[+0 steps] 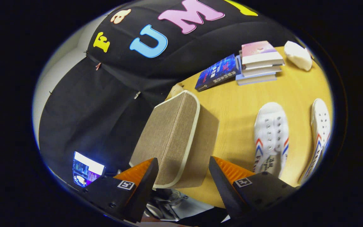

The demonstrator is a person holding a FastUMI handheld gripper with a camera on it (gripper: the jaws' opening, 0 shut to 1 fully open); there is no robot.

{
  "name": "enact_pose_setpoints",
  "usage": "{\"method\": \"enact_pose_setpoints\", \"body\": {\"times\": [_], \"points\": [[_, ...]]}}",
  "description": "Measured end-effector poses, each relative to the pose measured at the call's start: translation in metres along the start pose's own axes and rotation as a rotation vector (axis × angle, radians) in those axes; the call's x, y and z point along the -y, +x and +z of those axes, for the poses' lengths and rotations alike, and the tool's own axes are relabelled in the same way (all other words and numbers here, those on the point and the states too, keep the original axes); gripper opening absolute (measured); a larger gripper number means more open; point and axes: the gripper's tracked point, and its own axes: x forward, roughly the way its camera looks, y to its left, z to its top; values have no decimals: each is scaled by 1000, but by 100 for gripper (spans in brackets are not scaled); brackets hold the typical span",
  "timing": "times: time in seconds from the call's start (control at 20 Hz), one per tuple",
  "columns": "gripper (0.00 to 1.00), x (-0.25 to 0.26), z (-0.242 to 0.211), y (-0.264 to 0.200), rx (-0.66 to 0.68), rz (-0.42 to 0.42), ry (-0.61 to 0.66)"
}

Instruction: Open the storage box then place both shoes into the box .Put the left shoe in first, then the right shoe, with the right side of both shoes facing outward in a uniform manner.

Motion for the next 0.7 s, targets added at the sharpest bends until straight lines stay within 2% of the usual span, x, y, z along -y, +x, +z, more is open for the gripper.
{"method": "enact_pose_setpoints", "body": {"times": [0.3,0.5,0.7], "points": [[98,-16,-26,27,-120,158,64],[98,-31,-34,37,-168,258,151],[97,-38,-34,37,-194,314,203]]}}
